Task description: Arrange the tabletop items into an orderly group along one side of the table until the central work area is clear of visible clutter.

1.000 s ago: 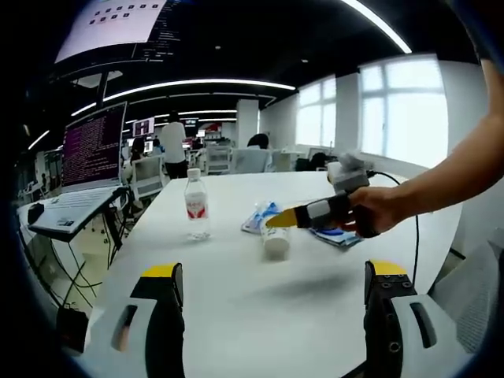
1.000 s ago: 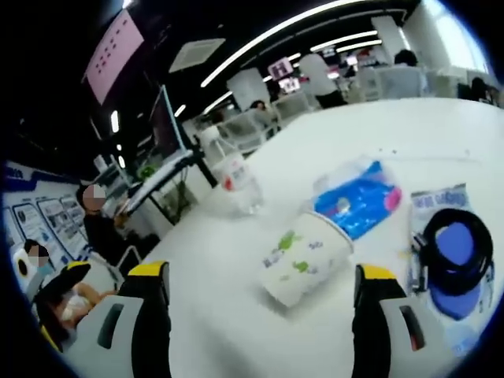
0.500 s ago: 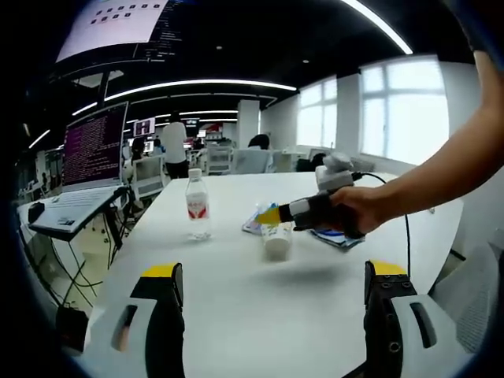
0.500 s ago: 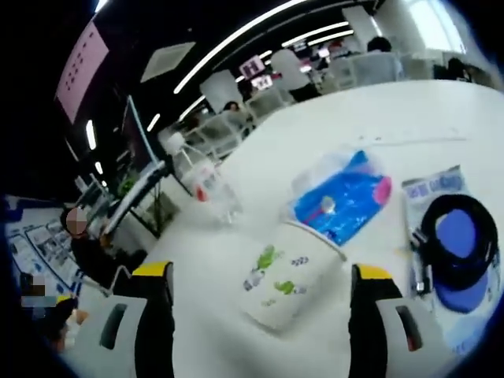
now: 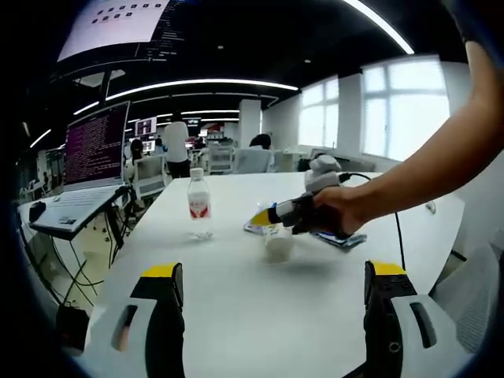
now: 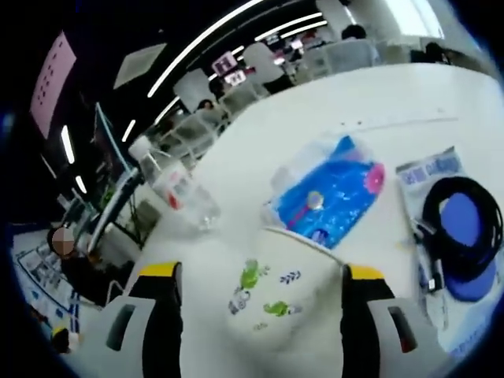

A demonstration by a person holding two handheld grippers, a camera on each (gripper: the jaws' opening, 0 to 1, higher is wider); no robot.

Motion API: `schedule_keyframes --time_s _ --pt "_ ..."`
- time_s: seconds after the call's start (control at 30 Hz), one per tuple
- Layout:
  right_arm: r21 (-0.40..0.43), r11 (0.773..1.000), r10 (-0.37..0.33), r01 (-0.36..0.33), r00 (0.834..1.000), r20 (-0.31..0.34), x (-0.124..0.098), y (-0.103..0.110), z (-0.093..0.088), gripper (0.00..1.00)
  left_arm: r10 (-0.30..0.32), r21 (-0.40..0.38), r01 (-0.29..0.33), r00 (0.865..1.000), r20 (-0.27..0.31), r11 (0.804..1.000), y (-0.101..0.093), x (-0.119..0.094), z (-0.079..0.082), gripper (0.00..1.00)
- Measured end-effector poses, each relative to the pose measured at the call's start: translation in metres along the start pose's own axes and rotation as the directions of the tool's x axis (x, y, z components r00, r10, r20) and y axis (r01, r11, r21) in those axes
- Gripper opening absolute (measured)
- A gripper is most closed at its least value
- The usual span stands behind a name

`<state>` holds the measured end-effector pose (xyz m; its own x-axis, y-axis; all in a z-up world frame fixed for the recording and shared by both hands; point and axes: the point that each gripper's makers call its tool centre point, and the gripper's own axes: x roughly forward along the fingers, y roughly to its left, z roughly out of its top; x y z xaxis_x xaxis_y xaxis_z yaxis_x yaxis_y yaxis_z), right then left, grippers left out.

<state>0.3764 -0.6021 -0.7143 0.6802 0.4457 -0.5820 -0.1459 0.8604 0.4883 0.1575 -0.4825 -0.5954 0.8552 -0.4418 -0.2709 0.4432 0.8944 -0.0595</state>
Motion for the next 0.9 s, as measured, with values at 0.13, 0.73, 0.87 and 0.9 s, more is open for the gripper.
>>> schedule_keyframes --time_s 0.13,0.73,0.87,0.9 --pt "0.021 0.999 -0.035 0.035 0.999 -0.008 0.008 -0.004 0.002 0.74 0.001 -0.003 -0.001 1.000 0.000 1.000 0.000 0.000 0.000 0.96" --pt "0.038 0.993 -0.106 0.107 0.994 -0.041 0.013 -0.020 0.004 0.52 0.008 -0.005 -0.008 1.000 -0.006 1.000 0.003 0.000 -0.002 0.96" --pt "0.042 0.994 -0.104 0.105 0.994 -0.044 0.014 -0.020 0.004 0.51 0.007 -0.004 -0.007 1.000 -0.008 1.000 0.002 0.000 -0.002 0.96" --pt "0.046 0.994 -0.100 0.102 0.994 -0.048 0.013 -0.019 0.004 0.51 0.008 -0.004 -0.008 1.000 -0.007 1.000 0.002 0.000 -0.001 0.96"
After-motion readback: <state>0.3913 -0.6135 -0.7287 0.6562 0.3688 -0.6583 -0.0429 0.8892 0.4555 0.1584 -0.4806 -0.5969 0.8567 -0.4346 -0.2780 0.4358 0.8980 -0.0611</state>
